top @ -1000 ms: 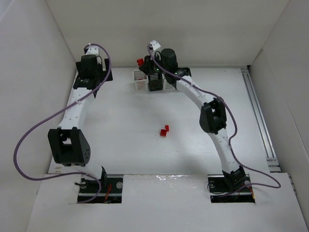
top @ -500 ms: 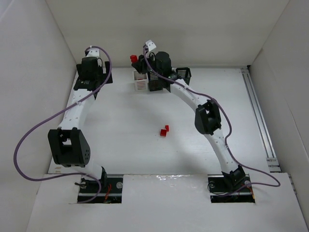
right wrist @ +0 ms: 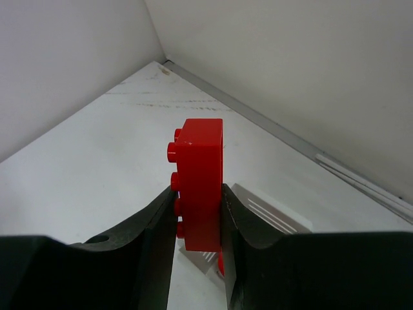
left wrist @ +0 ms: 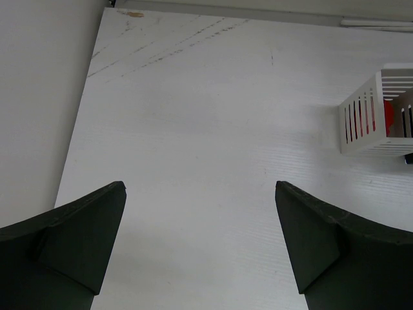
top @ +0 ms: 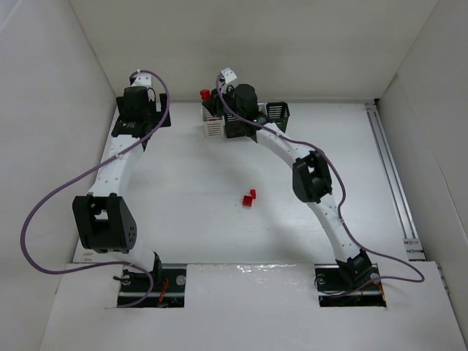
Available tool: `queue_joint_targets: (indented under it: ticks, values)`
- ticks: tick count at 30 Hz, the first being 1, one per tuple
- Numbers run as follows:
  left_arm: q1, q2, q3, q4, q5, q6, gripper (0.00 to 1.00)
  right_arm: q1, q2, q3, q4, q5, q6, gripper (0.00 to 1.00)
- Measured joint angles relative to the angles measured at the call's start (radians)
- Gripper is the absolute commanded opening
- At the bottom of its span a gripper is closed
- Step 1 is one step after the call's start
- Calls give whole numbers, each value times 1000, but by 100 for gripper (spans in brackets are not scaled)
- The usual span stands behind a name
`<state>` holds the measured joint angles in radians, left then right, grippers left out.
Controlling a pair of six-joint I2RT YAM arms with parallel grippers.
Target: Sort the legos into containers by color
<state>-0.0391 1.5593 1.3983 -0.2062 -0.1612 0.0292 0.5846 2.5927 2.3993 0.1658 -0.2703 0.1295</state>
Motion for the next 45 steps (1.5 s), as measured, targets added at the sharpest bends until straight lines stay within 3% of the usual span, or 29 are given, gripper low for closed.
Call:
queue_joint_targets:
  ticks: [14, 16, 17, 21, 28, 34, 39, 42, 45]
  values:
    - [0, 21, 0, -1, 9, 0, 100, -30, 3, -28, 4, 4, 0, 40]
    - [0, 27, 0, -1, 11, 0, 100, -30, 3, -28, 4, 4, 0, 43]
    - [0, 29, 0, -1, 11, 0, 100, -29, 3, -28, 4, 4, 0, 53]
    - [0, 30, 0, -1, 11, 0, 100, -29, 3, -28, 6, 2, 2, 64]
    - [0, 30, 0, -1, 64, 6, 100, -30, -31, -92, 8, -20, 0, 65]
    - [0, 23, -7, 7, 170, 27, 100, -70, -337, -427, -84, -165, -69, 69]
    - [-6, -38, -92, 26, 351, 107, 100, -188, -709, -649, -285, -303, -288, 70]
    - [-70, -73, -150, 35, 424, 150, 100, -266, -856, -711, -401, -318, -390, 70]
    - [-203, -84, -204, 53, 515, 197, 100, -328, -929, -790, -478, -322, -428, 70]
